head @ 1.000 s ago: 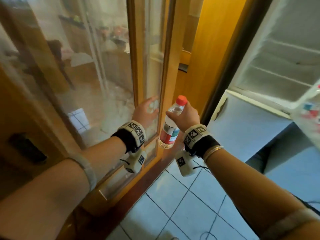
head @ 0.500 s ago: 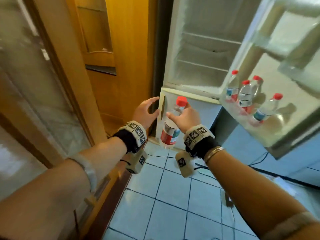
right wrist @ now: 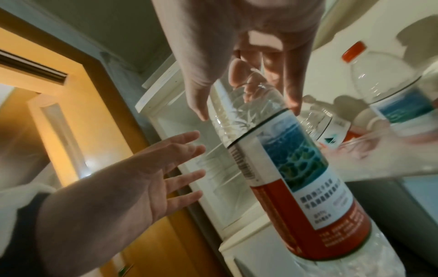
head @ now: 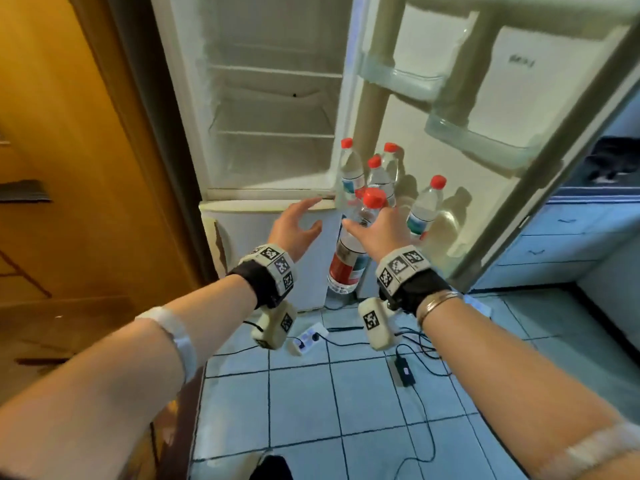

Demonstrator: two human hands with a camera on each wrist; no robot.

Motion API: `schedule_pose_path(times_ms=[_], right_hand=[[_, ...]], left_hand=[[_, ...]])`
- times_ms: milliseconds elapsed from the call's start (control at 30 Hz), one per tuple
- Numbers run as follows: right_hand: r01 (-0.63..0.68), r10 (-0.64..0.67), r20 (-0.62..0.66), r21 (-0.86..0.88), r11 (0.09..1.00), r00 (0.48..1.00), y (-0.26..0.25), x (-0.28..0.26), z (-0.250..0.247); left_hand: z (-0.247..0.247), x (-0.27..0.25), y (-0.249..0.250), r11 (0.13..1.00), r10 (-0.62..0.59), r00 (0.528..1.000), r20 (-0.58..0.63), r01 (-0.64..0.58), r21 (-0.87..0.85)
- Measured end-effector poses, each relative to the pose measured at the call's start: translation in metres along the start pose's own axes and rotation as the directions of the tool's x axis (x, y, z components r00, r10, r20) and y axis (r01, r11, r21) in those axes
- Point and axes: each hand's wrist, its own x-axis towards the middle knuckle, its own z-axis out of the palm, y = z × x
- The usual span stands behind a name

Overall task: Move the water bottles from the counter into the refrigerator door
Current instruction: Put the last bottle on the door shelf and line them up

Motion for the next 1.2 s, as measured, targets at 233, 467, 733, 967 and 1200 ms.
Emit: schedule_pose_path(times_ms=[233, 467, 733, 967, 1200], right_hand=[[-0.157, 0.167, -0.221, 0.061, 0.986, 0.961, 0.01, 0.045, -0.031], [-0.244, 0.258, -0.456, 0.091, 0.965, 0.852, 0.034, 0.069, -0.059], [-0.316, 0.32, -0.543, 0.104, 0.943, 0.776, 0.063, 0.094, -0.085], [-0.347, 0.37, -0.5, 0.141, 0.927, 0.783, 0.094, 0.119, -0.085], [-0.356, 0.381, -0.457, 0.143, 0.923, 0.804, 0.122, 0.143, -0.083]], left_hand=[[0.04, 0.082, 0.017, 0.986, 0.161, 0.975, 0.155, -0.154, -0.057], [0.08, 0.121, 0.03, 0.965, 0.255, 0.927, 0.275, -0.224, -0.137], [0.131, 0.158, 0.04, 0.952, 0.305, 0.887, 0.346, -0.272, -0.142], [0.173, 0.184, 0.055, 0.972, 0.233, 0.869, 0.435, -0.195, -0.131], [0.22, 0.203, 0.067, 0.985, 0.17, 0.85, 0.498, -0.161, -0.062]])
